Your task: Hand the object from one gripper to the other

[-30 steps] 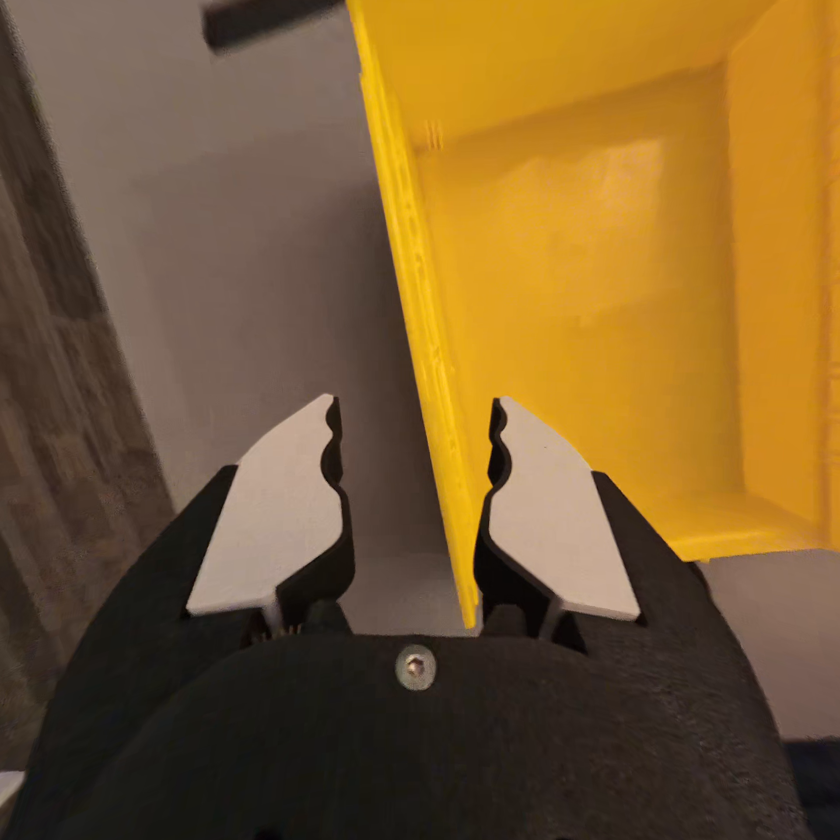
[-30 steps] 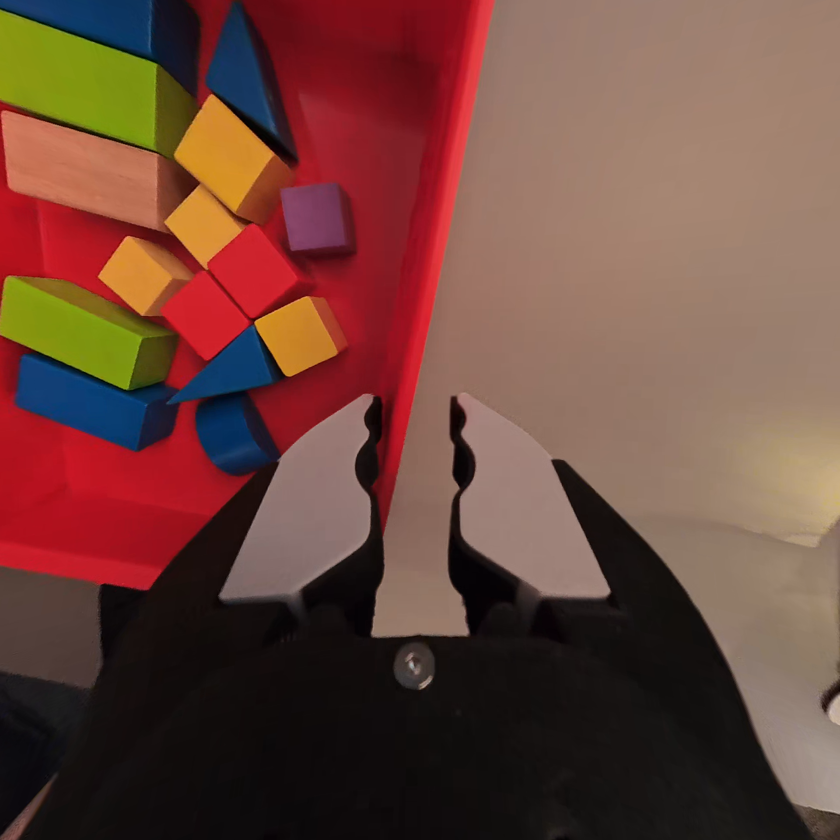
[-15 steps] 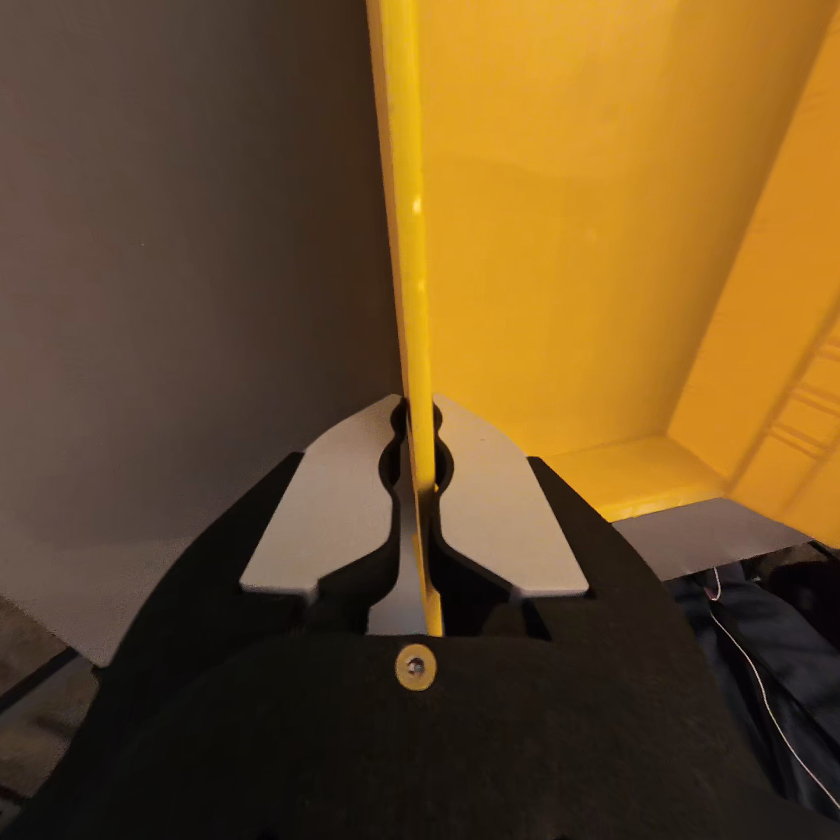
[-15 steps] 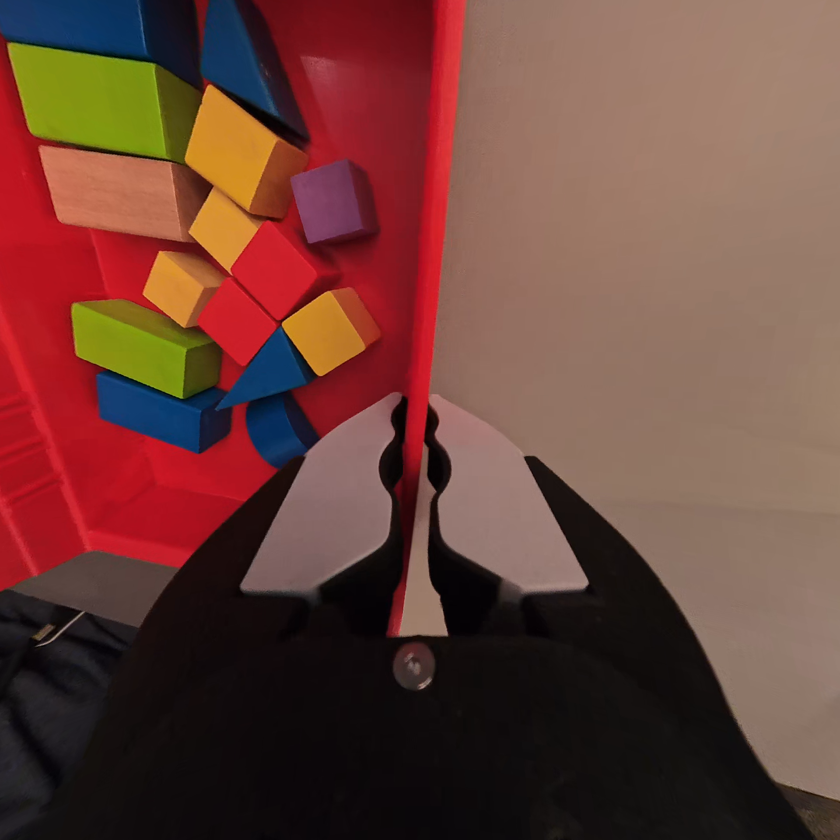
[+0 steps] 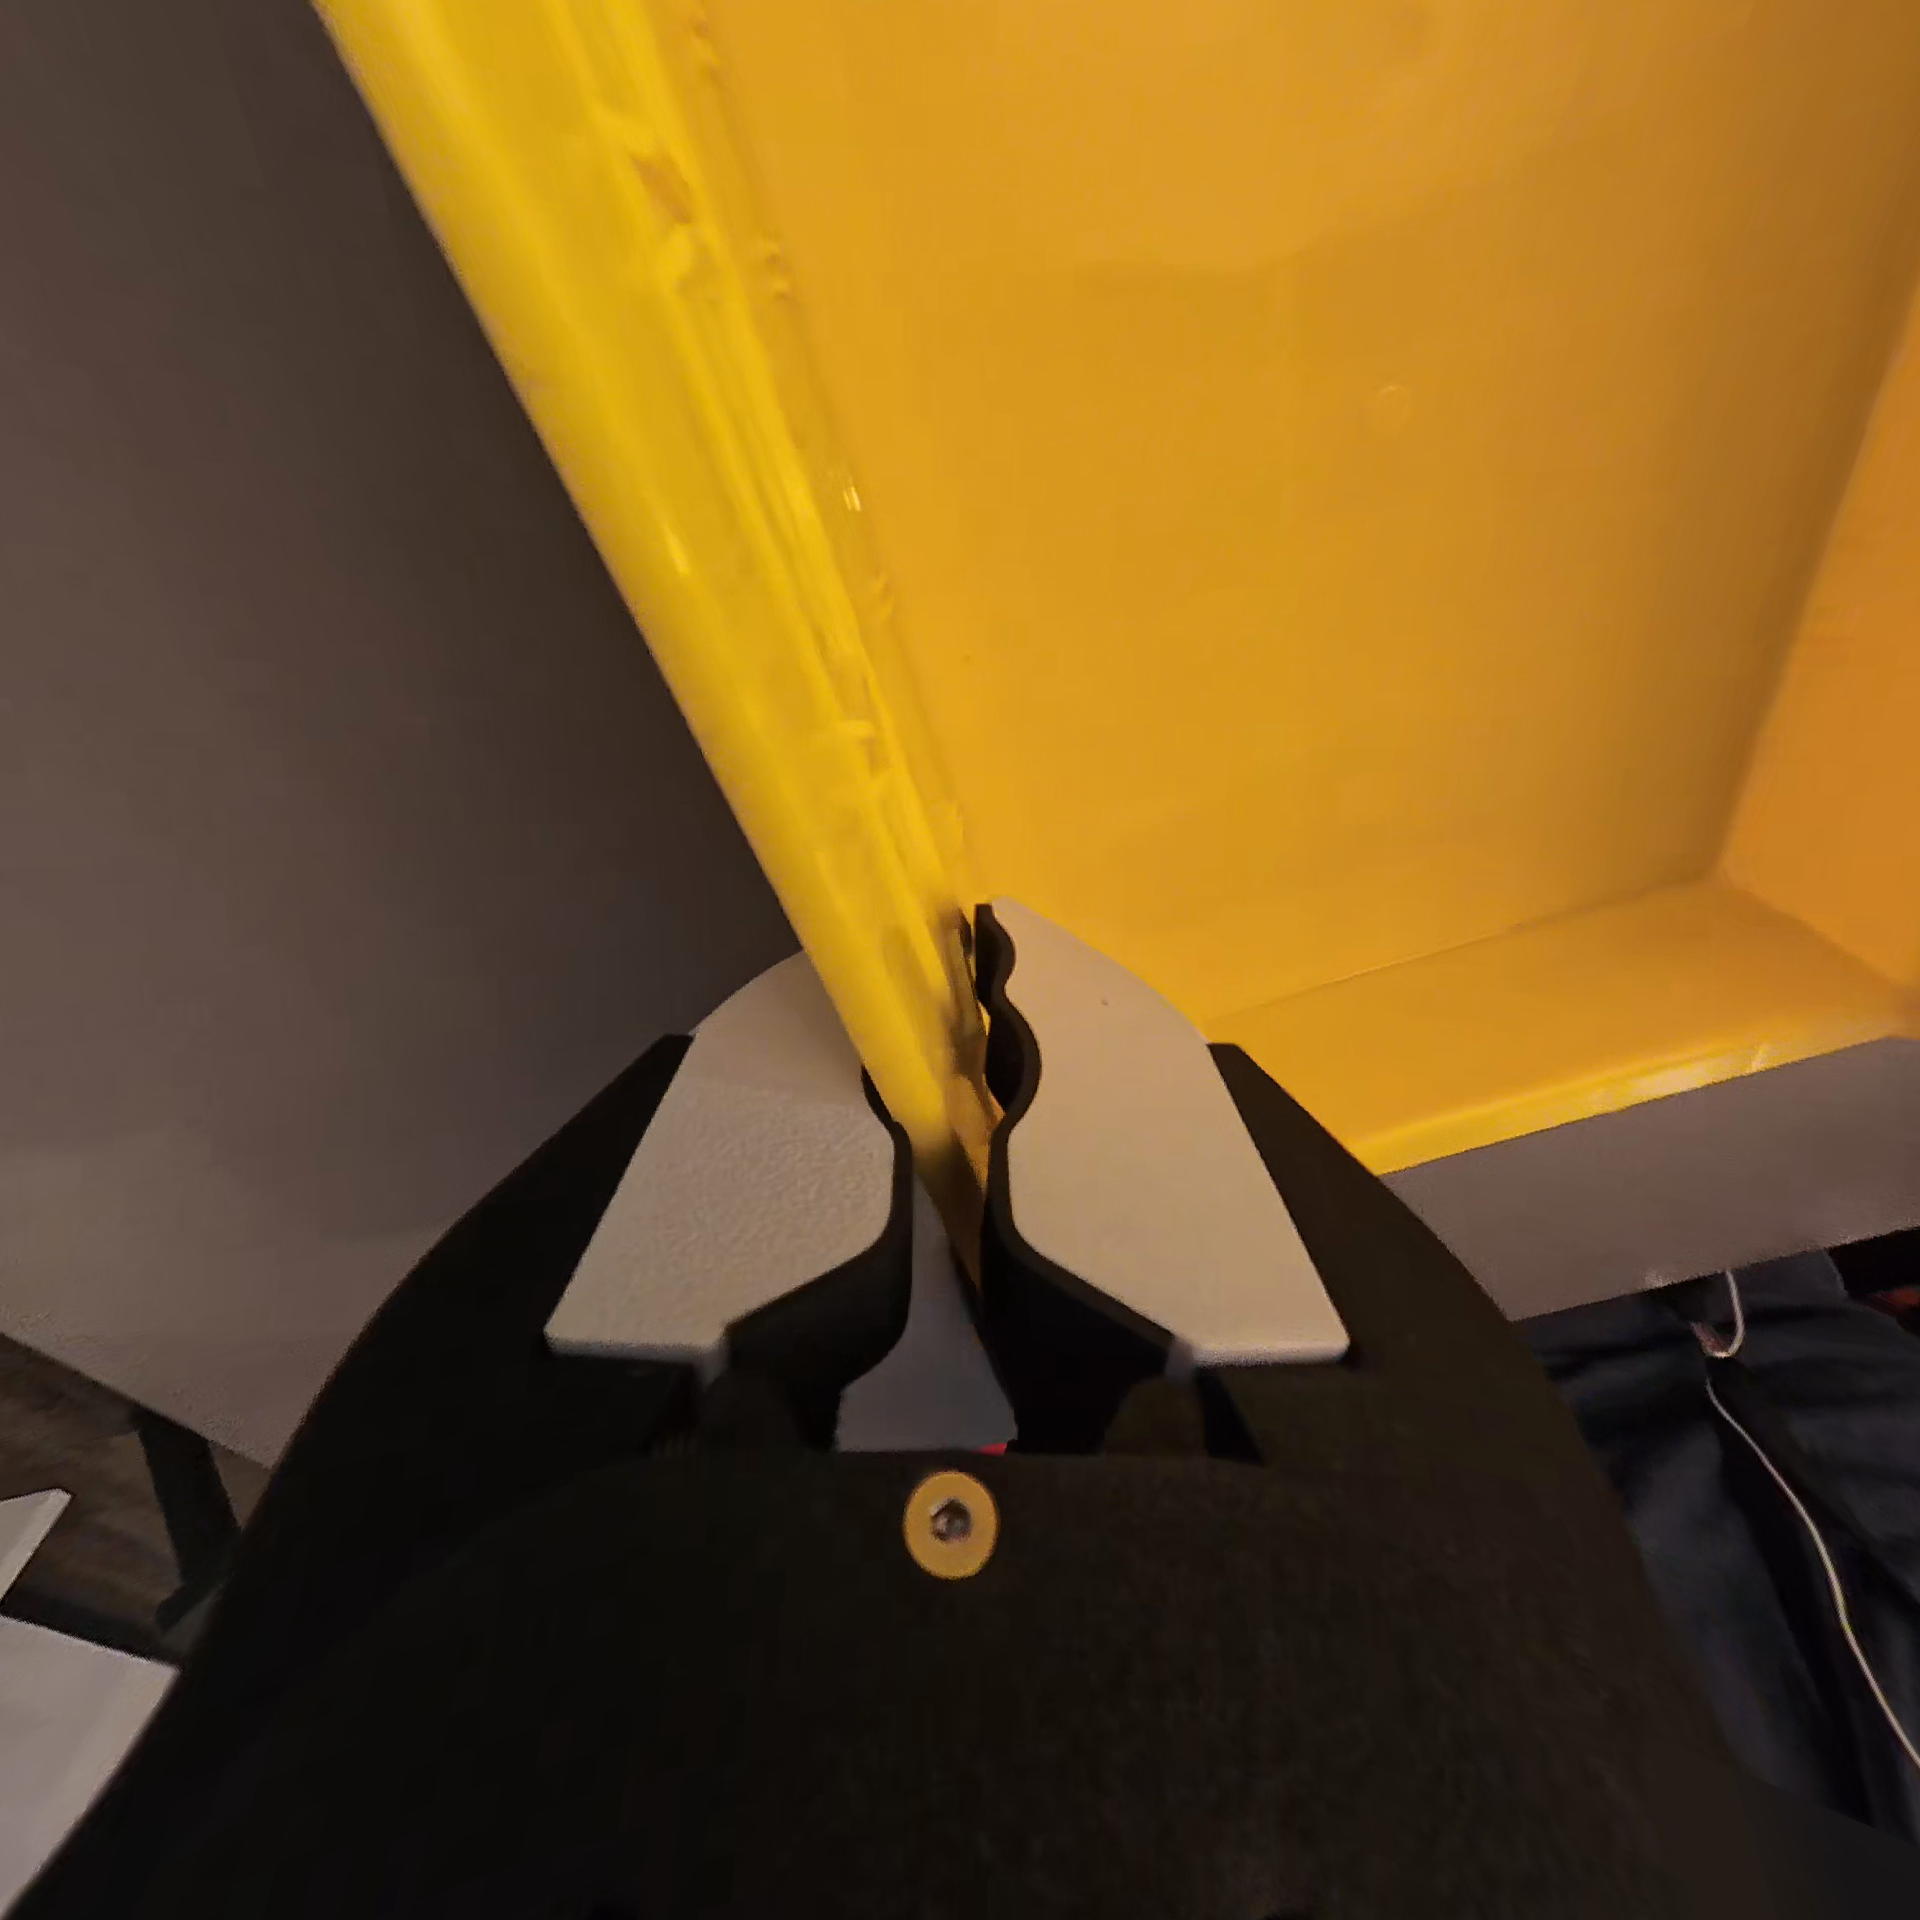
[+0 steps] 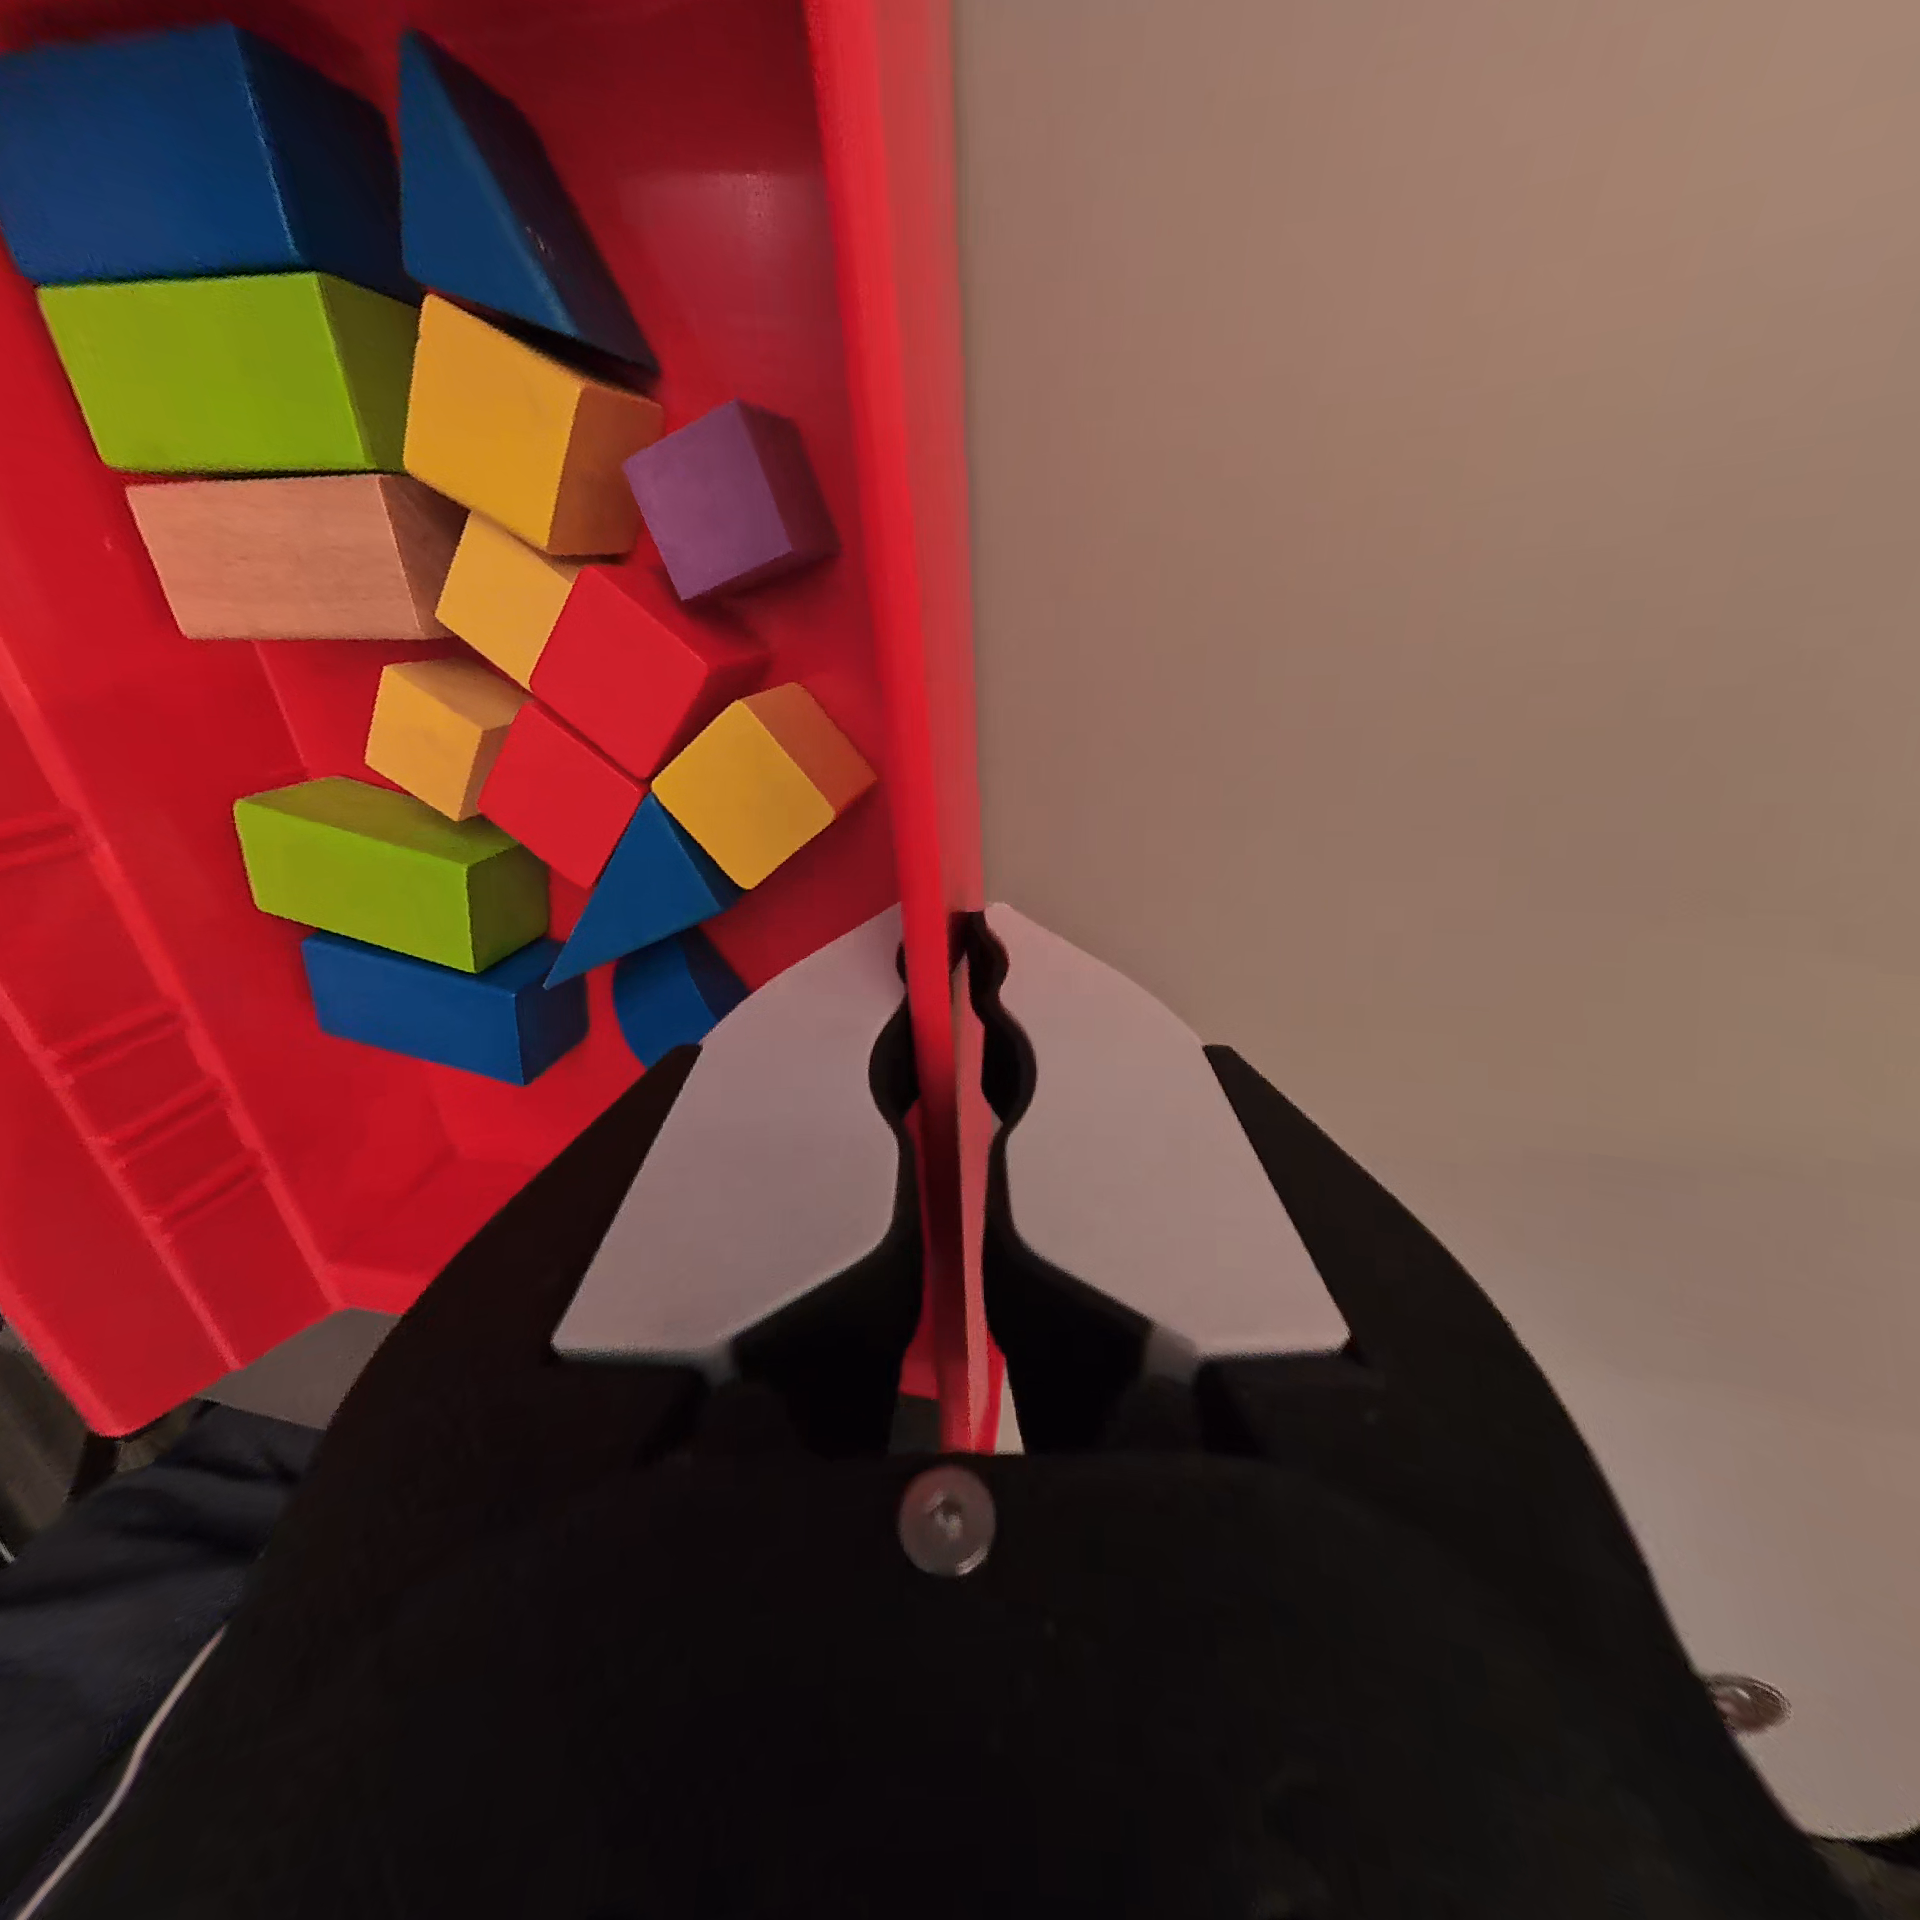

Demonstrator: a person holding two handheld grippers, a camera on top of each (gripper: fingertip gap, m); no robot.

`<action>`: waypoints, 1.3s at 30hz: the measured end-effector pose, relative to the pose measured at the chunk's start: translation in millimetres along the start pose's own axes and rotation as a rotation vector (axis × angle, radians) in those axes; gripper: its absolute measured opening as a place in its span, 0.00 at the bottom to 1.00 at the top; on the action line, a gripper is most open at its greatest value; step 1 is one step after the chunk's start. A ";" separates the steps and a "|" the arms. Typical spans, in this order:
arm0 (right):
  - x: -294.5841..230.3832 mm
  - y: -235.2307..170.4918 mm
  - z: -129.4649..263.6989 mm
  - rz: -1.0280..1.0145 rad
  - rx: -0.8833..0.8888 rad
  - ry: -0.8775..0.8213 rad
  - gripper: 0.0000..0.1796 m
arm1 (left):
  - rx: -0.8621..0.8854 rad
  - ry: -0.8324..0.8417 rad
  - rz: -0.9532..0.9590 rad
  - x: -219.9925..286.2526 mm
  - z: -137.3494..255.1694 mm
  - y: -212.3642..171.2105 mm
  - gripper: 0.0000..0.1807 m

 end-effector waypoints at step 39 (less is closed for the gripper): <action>-304.6 -50.7 30.1 0.532 0.351 0.277 0.13 | 1.243 0.342 -0.030 49.7 216.1 -59.5 0.21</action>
Point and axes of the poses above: each gripper's, where its closed fingertips meet, z back along the fingers, y out of its top, x = y × z across the jaws, the point moved 6 cm from there along z, back along the fingers, and after that the axes turned 14 degrees about -z, right-handed, at the moved point
